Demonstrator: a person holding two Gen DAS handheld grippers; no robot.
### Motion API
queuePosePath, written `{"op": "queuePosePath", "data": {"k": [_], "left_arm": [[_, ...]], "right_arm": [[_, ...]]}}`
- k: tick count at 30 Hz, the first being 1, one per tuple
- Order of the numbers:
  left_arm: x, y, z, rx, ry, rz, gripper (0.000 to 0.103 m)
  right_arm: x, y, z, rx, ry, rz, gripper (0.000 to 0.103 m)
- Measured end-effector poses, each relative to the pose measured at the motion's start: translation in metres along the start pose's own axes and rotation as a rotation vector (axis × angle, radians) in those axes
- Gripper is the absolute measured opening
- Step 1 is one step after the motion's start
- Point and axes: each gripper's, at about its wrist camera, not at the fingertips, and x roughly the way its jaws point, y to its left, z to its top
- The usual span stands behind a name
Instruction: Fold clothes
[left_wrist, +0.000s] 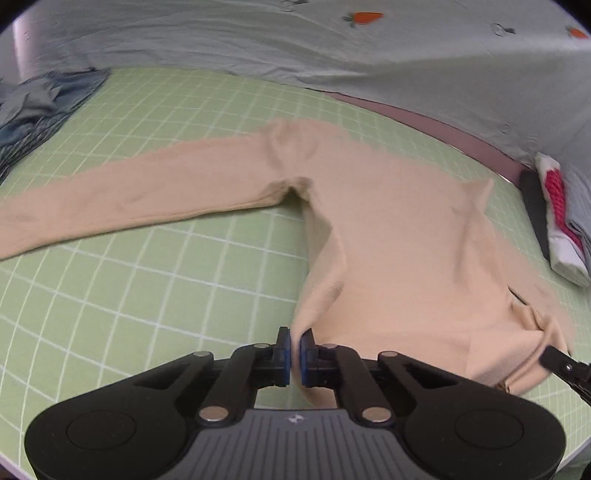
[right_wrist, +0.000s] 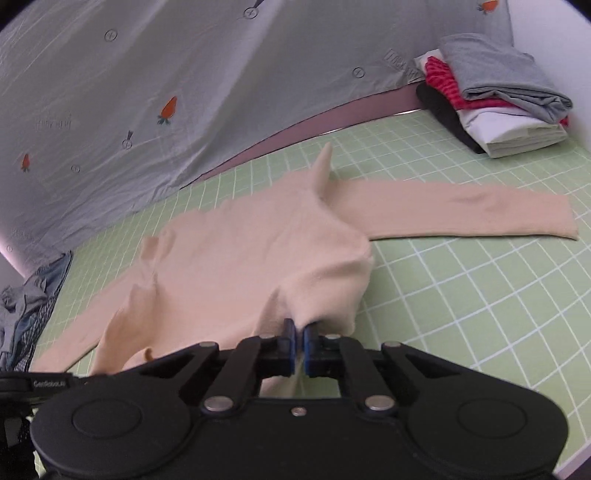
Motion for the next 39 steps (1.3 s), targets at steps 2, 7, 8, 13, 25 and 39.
{"op": "queuePosePath", "data": {"k": [2,7,8,13,25,39], "left_arm": [[0.008,0.011,-0.002,-0.043,0.044,0.026,0.013],[0.005,0.018,-0.006,-0.086,0.035,0.051,0.053],[0.005,0.017,-0.005,-0.093,0.033,0.045,0.059],[0.015,0.010,-0.004,-0.089,0.051,0.015,0.060],[0.020,0.009,-0.004,0.032,0.049,-0.003,0.006],[-0.006,0.041,0.000,-0.076,0.032,0.075,0.031]], "right_arm": [[0.012,-0.003,-0.007,-0.008,0.047,-0.040,0.006],[0.024,0.000,-0.023,-0.008,0.116,-0.064,0.039],[0.024,0.002,-0.022,-0.017,0.108,-0.061,0.041],[0.023,0.012,-0.022,-0.067,0.091,-0.047,0.054],[0.032,0.008,-0.028,-0.094,0.131,-0.103,0.010],[0.007,-0.005,-0.039,-0.076,0.140,-0.137,0.044]]}}
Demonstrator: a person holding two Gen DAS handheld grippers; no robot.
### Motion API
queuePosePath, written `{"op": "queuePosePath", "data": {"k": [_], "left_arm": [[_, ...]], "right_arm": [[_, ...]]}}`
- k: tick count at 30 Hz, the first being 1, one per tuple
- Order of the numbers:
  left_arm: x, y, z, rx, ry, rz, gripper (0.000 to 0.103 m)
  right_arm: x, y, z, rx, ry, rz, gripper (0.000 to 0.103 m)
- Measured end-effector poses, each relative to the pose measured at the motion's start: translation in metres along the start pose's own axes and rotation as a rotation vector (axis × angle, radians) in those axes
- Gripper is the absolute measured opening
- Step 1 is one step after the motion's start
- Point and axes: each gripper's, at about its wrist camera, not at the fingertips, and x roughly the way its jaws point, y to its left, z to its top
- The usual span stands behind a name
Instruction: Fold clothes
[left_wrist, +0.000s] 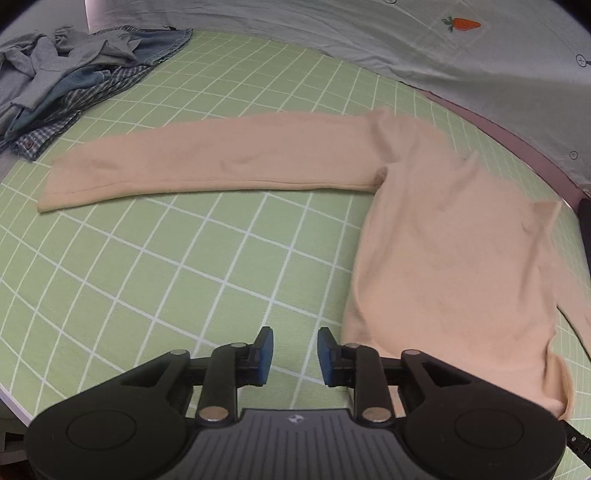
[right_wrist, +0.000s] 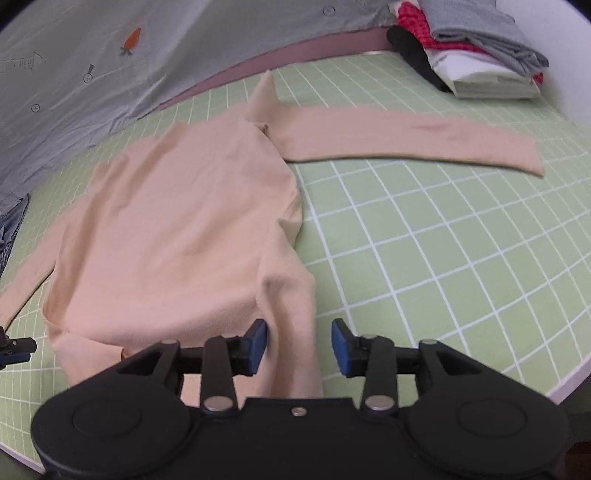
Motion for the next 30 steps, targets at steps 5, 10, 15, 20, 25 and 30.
{"op": "queuePosePath", "data": {"k": [5,10,15,20,25,30], "left_arm": [[0.013,-0.033,-0.001,0.048,0.027,-0.031,0.039],[0.029,-0.057,-0.003,0.104,0.043,-0.012,0.043],[0.037,-0.047,-0.003,0.092,0.071,0.010,0.043],[0.036,-0.032,-0.005,0.050,0.080,0.030,0.044],[0.023,-0.040,-0.010,0.053,0.044,-0.007,0.044],[0.023,-0.065,-0.020,0.103,0.053,-0.027,0.044]], "right_arm": [[-0.001,0.020,0.011,-0.145,-0.070,-0.008,0.044],[0.019,0.023,0.021,-0.195,-0.054,-0.012,0.034],[0.027,-0.015,0.019,-0.104,-0.031,-0.113,0.011],[0.029,-0.045,0.012,-0.041,0.000,-0.184,0.010],[0.021,-0.046,0.011,-0.027,-0.032,-0.143,0.027],[0.019,-0.022,0.006,-0.115,-0.042,-0.076,0.039]]}}
